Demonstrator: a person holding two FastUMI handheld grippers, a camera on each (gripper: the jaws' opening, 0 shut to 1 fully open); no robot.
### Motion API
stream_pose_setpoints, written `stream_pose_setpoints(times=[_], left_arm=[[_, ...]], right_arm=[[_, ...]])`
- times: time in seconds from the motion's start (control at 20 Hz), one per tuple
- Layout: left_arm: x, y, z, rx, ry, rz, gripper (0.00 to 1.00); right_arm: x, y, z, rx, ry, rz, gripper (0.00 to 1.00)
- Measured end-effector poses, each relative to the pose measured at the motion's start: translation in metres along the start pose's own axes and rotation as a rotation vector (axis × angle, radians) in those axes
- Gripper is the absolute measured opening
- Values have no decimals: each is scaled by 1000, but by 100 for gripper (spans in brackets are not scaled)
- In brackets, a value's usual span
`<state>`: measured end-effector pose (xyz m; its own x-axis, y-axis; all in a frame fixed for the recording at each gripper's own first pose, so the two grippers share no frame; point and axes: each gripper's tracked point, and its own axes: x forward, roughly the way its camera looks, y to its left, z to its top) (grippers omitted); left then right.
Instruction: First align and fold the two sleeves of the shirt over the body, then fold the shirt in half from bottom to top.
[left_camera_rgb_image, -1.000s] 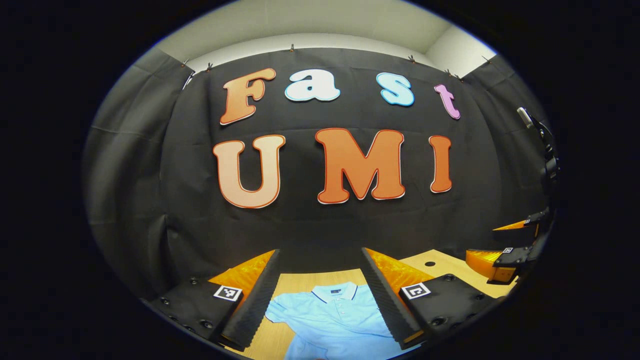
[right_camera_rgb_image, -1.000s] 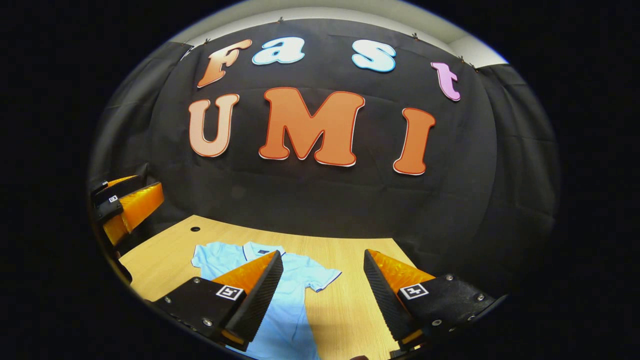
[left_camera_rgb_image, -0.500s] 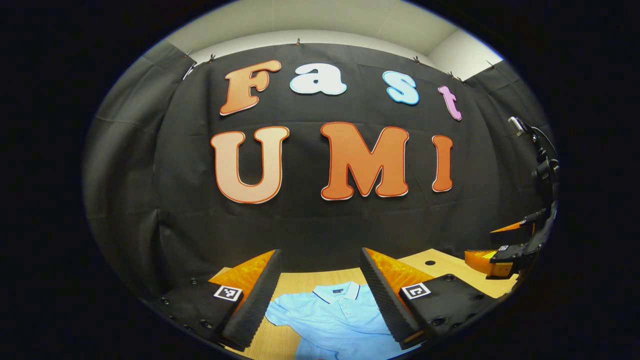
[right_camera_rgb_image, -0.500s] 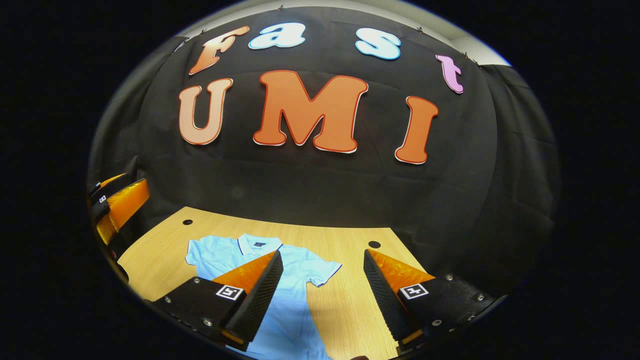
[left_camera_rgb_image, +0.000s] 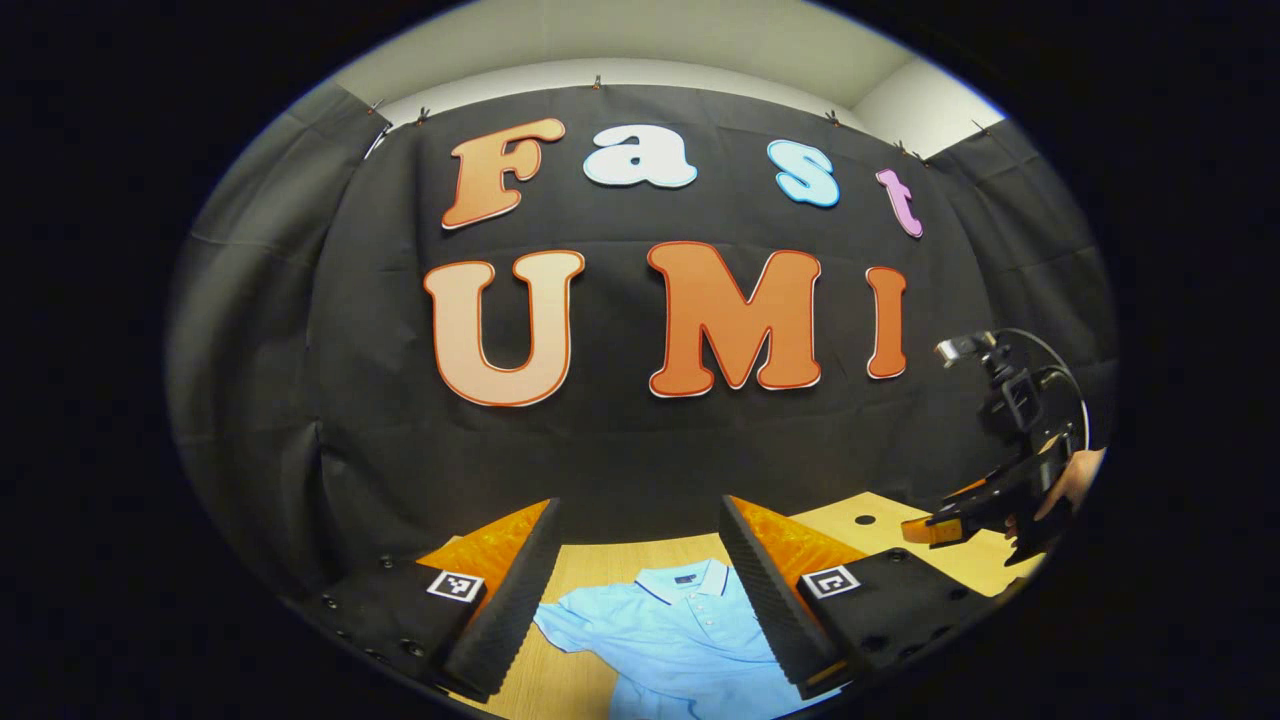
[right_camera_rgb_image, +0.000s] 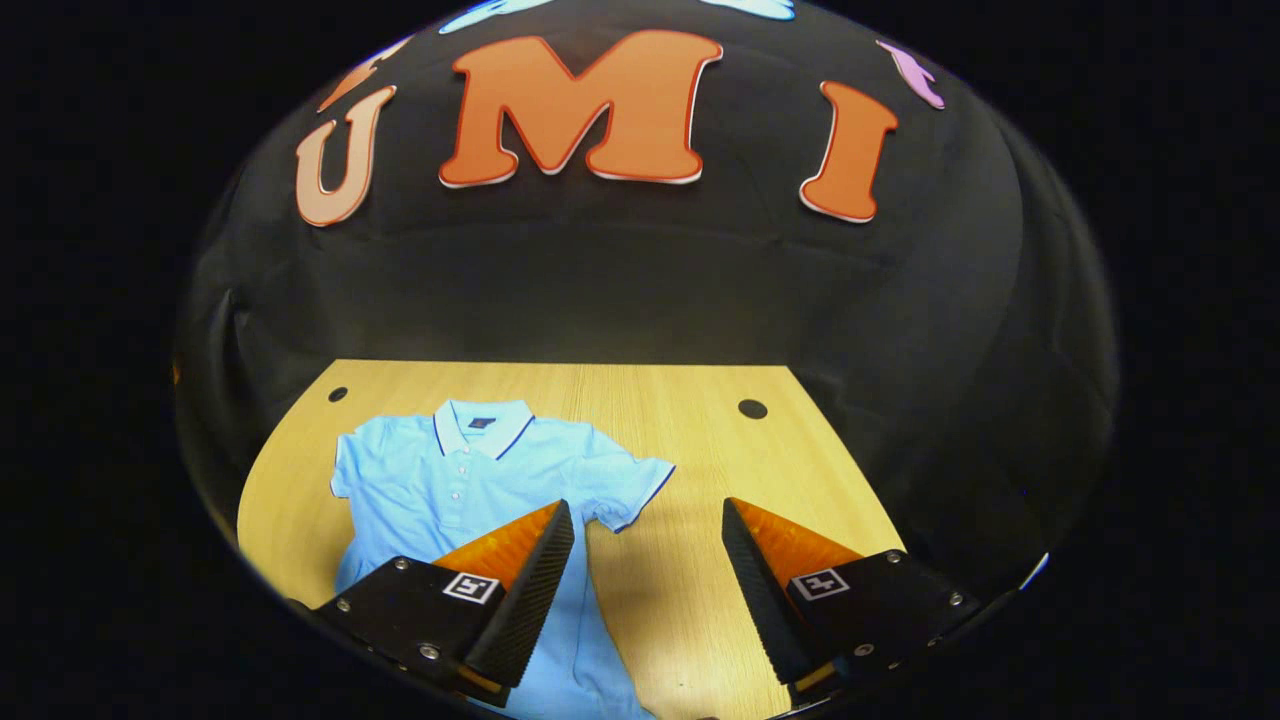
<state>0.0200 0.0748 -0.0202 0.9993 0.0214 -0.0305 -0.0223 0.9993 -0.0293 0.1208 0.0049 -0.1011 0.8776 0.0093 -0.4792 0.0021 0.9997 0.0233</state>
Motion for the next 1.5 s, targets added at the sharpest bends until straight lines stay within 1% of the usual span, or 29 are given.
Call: stream_pose_setpoints(times=[0.05, 0.1, 0.2, 0.35, 0.4, 0.45, 0.5, 0.55, 0.7, 0.8, 0.85, 0.9, 0.95, 1.0, 1.05, 1.1, 1.15, 1.2, 1.25, 1.3, 1.35, 1.45, 1.5], left_arm=[[-1, -1, 2, 2, 1, 22, 99], [-2, -5, 2, 4, 6, 40, 99], [0, -7, -1, 16, 26, 82, 100], [0, -4, -7, 29, 55, 151, 100], [-3, -1, -10, 38, 73, 182, 100], [-6, 1, -14, 39, 88, 204, 100], [-12, 3, -21, 37, 116, 233, 100], [-17, 6, -26, 39, 133, 254, 100], [-30, 16, -36, 62, 184, 331, 100], [-40, 17, -39, 73, 207, 366, 100], [-41, 17, -39, 79, 214, 373, 100], [-43, 16, -40, 81, 220, 379, 100], [-44, 15, -41, 81, 226, 383, 100], [-45, 14, -42, 80, 236, 386, 100], [-46, 13, -46, 80, 242, 389, 100], [-48, 10, -47, 78, 252, 393, 100], [-47, 9, -49, 78, 256, 396, 100], [-47, 7, -50, 77, 259, 397, 100], [-48, 5, -50, 74, 263, 398, 100], [-48, 4, -51, 72, 264, 398, 100], [-48, 2, -51, 71, 264, 399, 100], [-50, -3, -55, 66, 284, 390, 100], [-53, -3, -60, 68, 303, 391, 100]], right_arm=[[15, 1, -3, -5, 41, 16, 90], [36, 3, -11, -6, 102, 50, 90], [68, 8, -23, 4, 203, 85, 86], [108, 6, -36, 0, 302, 90, 82], [119, 5, -41, 9, 341, 92, 81], [132, 10, -45, 37, 387, 108, 79], [150, 12, -51, 69, 437, 117, 68], [160, 12, -54, 70, 460, 116, 70], [196, 12, -63, 87, 536, 91, 69], [216, 8, -76, 122, 603, 62, 69], [222, 7, -80, 135, 620, 54, 69], [226, 5, -83, 143, 630, 43, 65], [231, 6, -88, 147, 643, 40, 69], [233, 4, -92, 137, 666, 31, 69], [238, 2, -88, 129, 641, 17, 64], [239, 4, -87, 106, 638, 7, 61], [242, 6, -87, 92, 636, 18, 54], [243, 7, -86, 96, 631, 19, 39], [243, 6, -85, 115, 635, 14, 35], [243, 7, -84, 136, 640, 19, 17], [243, 10, -83, 156, 641, 43, 10], [237, 20, -82, 195, 668, 113, 4], [238, 23, -74, 195, 631, 147, 4]])
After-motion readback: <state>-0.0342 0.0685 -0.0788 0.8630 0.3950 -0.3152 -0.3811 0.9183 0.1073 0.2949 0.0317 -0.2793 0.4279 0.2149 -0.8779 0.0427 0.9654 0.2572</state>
